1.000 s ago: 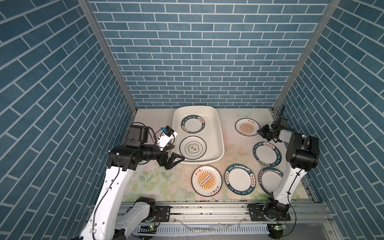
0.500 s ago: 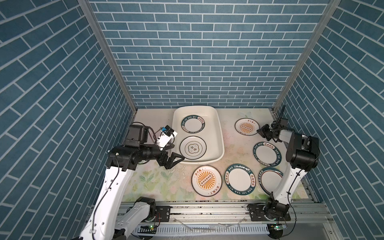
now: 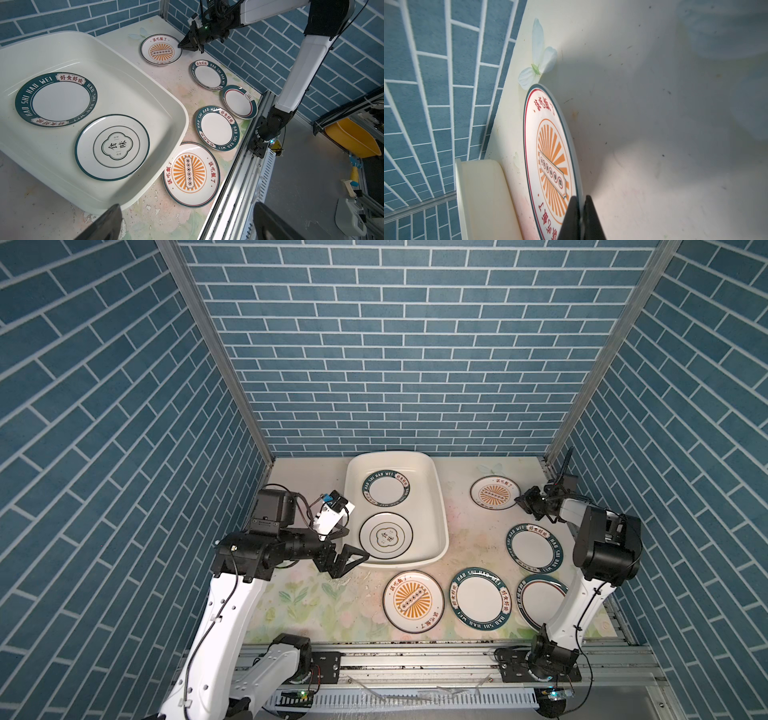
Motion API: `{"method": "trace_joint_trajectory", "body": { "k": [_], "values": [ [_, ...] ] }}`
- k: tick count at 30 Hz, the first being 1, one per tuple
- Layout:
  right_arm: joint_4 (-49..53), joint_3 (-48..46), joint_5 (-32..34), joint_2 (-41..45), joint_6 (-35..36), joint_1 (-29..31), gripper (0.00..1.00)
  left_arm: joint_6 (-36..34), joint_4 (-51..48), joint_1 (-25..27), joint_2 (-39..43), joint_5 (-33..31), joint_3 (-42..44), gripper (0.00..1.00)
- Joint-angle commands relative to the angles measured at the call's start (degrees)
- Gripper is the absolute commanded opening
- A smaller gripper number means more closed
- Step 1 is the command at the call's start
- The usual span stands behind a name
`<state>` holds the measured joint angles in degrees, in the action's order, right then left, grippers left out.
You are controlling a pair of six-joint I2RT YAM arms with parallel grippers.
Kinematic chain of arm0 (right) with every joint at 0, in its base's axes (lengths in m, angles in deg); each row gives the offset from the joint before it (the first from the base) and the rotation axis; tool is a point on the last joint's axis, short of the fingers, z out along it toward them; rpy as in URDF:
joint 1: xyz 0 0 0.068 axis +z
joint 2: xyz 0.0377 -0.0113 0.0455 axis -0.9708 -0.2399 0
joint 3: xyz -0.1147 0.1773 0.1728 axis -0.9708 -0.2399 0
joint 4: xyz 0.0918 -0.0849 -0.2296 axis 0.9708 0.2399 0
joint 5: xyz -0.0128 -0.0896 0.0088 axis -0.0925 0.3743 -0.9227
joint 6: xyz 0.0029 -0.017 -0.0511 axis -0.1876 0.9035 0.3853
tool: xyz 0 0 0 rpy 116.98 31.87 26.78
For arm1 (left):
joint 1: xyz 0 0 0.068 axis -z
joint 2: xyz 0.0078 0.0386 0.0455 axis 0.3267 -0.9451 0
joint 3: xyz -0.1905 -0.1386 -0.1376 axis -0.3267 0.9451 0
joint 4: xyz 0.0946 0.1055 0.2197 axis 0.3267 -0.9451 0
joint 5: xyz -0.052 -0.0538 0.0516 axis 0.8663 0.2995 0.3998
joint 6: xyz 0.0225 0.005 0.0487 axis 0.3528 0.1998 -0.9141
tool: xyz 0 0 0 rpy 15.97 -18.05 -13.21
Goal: Place the plates into the plastic bin on the countertop
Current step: 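Lift the sunburst plate upright with the right gripper, then carry the sunburst plate over the bin and lower it in with the right gripper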
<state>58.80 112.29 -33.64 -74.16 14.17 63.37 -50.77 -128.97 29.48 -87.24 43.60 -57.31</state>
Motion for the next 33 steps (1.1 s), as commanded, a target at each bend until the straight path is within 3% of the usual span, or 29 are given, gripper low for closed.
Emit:
{"method": "trace_joint_trajectory", "body": {
  "k": [1, 18, 33],
  "values": [
    [-0.1, 0.6, -0.6, 3.9, -1.0, 0.3, 0.0, -0.2, -0.3, 0.3, 0.4, 0.4, -1.1, 1.0],
    [0.3, -1.2, 1.2, 11.2, -1.3, 2.8, 0.0, -0.1, 0.1, 0.3, 1.0, 0.4, -0.5, 1.0],
    [4.7, 4.3, 2.4, 18.5, -1.6, 8.9, 0.0, 0.2, 1.0, 0.2, 2.0, 0.7, 0.5, 1.0]
  ]
}}
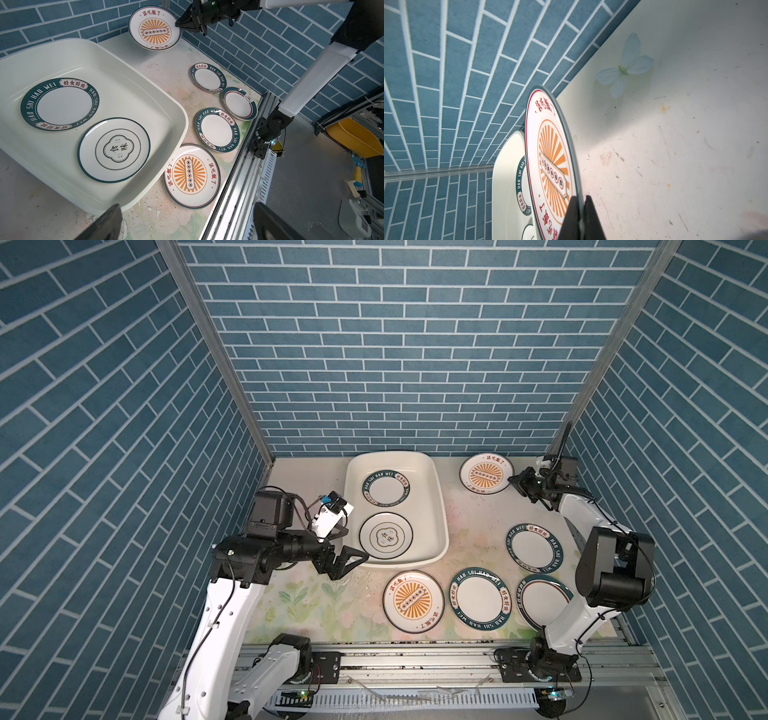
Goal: Place the plates into the plastic bin on the countertop
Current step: 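Carry the sunburst plate over the bin and lower it in with the right gripper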
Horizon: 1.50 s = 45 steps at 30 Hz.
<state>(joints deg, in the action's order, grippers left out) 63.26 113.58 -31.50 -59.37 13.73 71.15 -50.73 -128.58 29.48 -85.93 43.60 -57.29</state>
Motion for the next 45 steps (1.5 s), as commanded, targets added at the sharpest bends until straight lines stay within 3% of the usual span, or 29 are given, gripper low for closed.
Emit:
{"method": "trace_joint_trajectory", "body": {
  "k": [1, 11, 23, 34, 45],
  "values": [
    [0.7, 3.7, 0.3, 4.1, -1.1, 1.6, 0.0, 0.3, 0.8, 0.2, 0.8, 0.8, 0.5, 1.0],
    [5.8, 8.5, 2.3, 6.8, 0.6, 7.9, 0.0, 0.6, 0.6, 0.0, 1.6, 1.3, 0.6, 0.99],
    [6.8, 14.4, 5.7, 4.5, 0.4, 21.3, 0.0, 2.1, 2.3, -0.6, 2.4, 2.6, 0.9, 1.0],
    [0.4, 19.3, 7.5, -7.0, -2.7, 31.7, 0.0, 2.1, 1.6, -0.7, 3.3, 2.7, 0.6, 1.0],
    [-2.8, 25.4, 8.5, -18.6, -4.2, 34.7, 0.0, 2.6, 2.7, -0.7, 2.2, 0.8, 0.9, 1.0]
  ]
}}
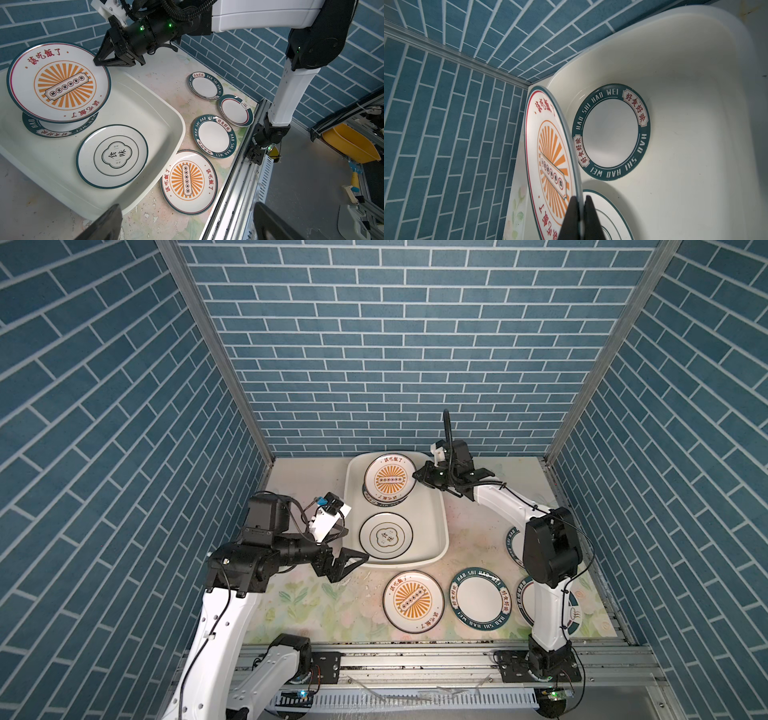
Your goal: Place the plates into the plastic bin on the countertop
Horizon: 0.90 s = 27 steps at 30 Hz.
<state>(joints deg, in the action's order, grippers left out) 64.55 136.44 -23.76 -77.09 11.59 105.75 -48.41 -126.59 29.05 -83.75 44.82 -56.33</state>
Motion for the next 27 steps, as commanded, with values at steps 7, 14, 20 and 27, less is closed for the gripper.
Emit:
{"method": "trace_joint_trajectory", "body": {
  "k": [7, 14, 20, 27],
  "values": [
    [-4.6, 5.4, 0.9, -6.7, -2.0, 0.2, 0.0, -0.4, 0.0, -0.3, 0.0, -1.8, 0.0, 1.0],
    [-5.2, 10.8, 0.6, -13.3, -3.2, 0.1, 0.0, -0.5, -0.3, -0.4, 0.3, -2.3, 0.5, 1.0],
    [-6.2, 13.3, -0.6, -16.5, -5.3, 0.1, 0.0, -0.6, -0.5, -0.6, -0.3, -1.9, -0.2, 1.0],
    [-8.1, 11.4, -0.6, -17.2, -7.1, 0.0, 0.0, -0.3, -0.3, -0.8, -0.3, -1.3, -0.1, 1.0]
  ]
}}
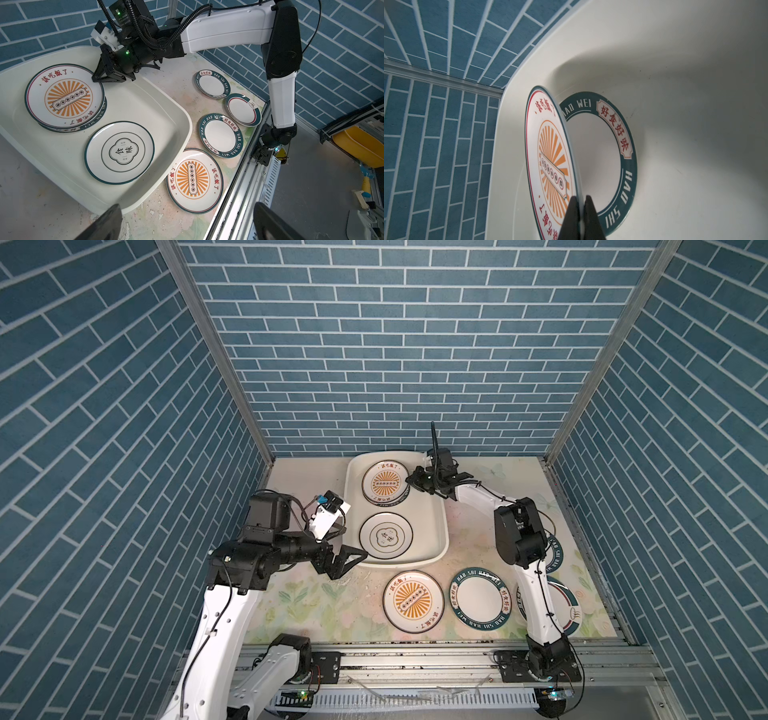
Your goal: Place the plates into the plastic bin on the countertop
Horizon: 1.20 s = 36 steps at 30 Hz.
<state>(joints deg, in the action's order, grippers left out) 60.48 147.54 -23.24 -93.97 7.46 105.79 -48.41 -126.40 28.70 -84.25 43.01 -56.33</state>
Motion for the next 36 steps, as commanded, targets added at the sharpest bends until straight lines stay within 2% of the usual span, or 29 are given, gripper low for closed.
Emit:
{"method": "trace_joint_trajectory", "body": {
  "k": [1, 36],
  "values": [
    [-4.2, 0.1, -1.2, -0.5, -3.1, 0.0, 0.0, -0.3, -0.5, -0.5, 0.4, 0.5, 0.0, 1.0],
    [-7.3, -1.7, -1.9, -3.4, -6.9, -0.5, 0.0, -0.4, -0.8, -0.9, 1.3, 1.2, -0.4, 1.0]
  ]
}}
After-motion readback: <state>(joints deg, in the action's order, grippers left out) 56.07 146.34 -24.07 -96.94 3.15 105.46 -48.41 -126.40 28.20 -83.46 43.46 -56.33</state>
